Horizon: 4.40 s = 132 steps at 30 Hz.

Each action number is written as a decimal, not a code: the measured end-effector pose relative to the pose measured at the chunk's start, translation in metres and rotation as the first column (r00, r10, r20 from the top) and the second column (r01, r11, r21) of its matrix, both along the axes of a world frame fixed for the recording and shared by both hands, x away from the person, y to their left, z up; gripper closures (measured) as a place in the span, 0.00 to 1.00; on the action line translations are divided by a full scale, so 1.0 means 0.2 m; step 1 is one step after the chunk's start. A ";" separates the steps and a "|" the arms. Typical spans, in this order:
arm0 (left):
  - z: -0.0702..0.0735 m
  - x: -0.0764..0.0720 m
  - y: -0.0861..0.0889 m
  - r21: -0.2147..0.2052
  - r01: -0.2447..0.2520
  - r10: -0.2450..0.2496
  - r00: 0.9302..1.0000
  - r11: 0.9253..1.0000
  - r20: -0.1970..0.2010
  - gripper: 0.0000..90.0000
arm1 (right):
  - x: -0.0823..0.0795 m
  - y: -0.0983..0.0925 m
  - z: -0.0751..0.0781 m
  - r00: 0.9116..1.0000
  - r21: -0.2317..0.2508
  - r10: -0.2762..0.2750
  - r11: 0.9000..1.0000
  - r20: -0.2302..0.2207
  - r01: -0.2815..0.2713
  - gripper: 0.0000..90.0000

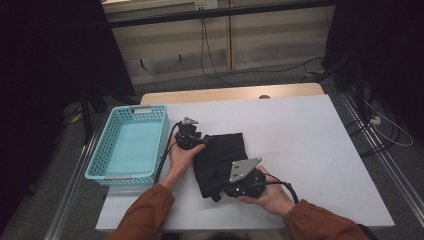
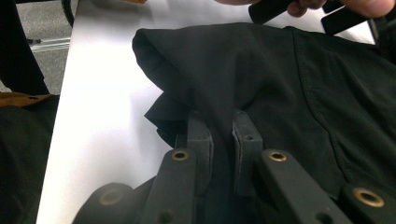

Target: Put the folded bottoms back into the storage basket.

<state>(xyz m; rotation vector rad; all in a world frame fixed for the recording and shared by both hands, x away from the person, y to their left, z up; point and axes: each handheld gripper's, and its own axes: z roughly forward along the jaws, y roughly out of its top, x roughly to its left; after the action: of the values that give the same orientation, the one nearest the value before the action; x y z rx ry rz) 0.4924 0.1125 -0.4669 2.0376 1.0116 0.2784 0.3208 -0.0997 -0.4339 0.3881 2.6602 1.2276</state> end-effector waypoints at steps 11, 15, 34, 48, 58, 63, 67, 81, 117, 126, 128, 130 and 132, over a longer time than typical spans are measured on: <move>0.00 -0.02 -0.02 0.038 0.027 -0.027 1.000 0.999 0.002 0.44 | -0.01 0.00 0.00 1.000 -0.007 0.001 1.000 0.006 -0.001 0.90; 0.01 -0.03 -0.01 0.047 0.063 -0.062 0.998 0.997 -0.006 0.49 | -0.01 0.00 0.00 1.000 -0.007 0.002 1.000 0.005 -0.002 0.90; 0.03 -0.08 -0.04 0.029 0.082 -0.081 0.995 0.996 -0.053 0.91 | -0.01 0.01 -0.02 1.000 -0.009 0.007 1.000 -0.010 -0.007 0.90; 0.08 -0.06 0.00 -0.123 -0.013 0.008 0.999 0.992 -0.034 0.93 | 0.00 -0.01 0.01 1.000 0.034 -0.019 0.999 -0.001 0.019 0.90; 0.15 -0.05 0.02 -0.185 -0.033 0.032 0.999 0.982 -0.009 0.93 | 0.00 -0.01 0.04 0.999 0.072 -0.035 0.997 0.018 0.033 0.90; 0.24 -0.04 0.02 -0.192 -0.036 0.041 0.999 0.981 0.020 0.93 | 0.00 -0.01 0.06 0.999 0.094 -0.040 0.995 0.029 0.037 0.90; 0.27 -0.04 0.00 -0.195 -0.040 0.048 0.998 0.980 0.039 0.93 | 0.01 -0.01 0.07 0.998 0.110 -0.051 0.993 0.036 0.047 0.90; 0.34 -0.02 -0.04 -0.197 -0.021 0.040 0.995 0.980 0.090 0.93 | 0.03 -0.03 0.11 0.996 0.152 -0.073 0.986 0.041 0.066 0.91; 0.54 0.02 0.08 -0.217 -0.050 0.084 0.985 0.975 0.149 0.93 | 0.10 0.07 0.25 0.994 0.238 -0.077 0.970 0.078 0.057 0.91; 0.58 0.01 0.14 -0.208 -0.064 0.099 0.982 0.976 0.163 0.93 | 0.11 0.11 0.27 0.994 0.254 -0.065 0.966 0.085 0.042 0.91; 0.59 0.01 0.15 -0.210 -0.070 0.106 0.981 0.975 0.164 0.93 | 0.11 0.12 0.28 0.994 0.254 -0.061 0.967 0.089 0.037 0.91; 0.59 0.01 0.16 -0.209 -0.072 0.108 0.980 0.975 0.166 0.93 | 0.12 0.14 0.28 0.994 0.257 -0.059 0.966 0.089 0.035 0.91; 0.60 0.01 0.18 -0.216 -0.075 0.112 0.980 0.974 0.167 0.93 | 0.12 0.15 0.29 0.995 0.260 -0.056 0.965 0.087 0.032 0.91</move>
<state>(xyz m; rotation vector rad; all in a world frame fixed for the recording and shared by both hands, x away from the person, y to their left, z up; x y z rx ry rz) 0.4953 0.1477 -0.3473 1.7457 0.9834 0.3811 0.3444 -0.0702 -0.3764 0.4136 2.4053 1.5439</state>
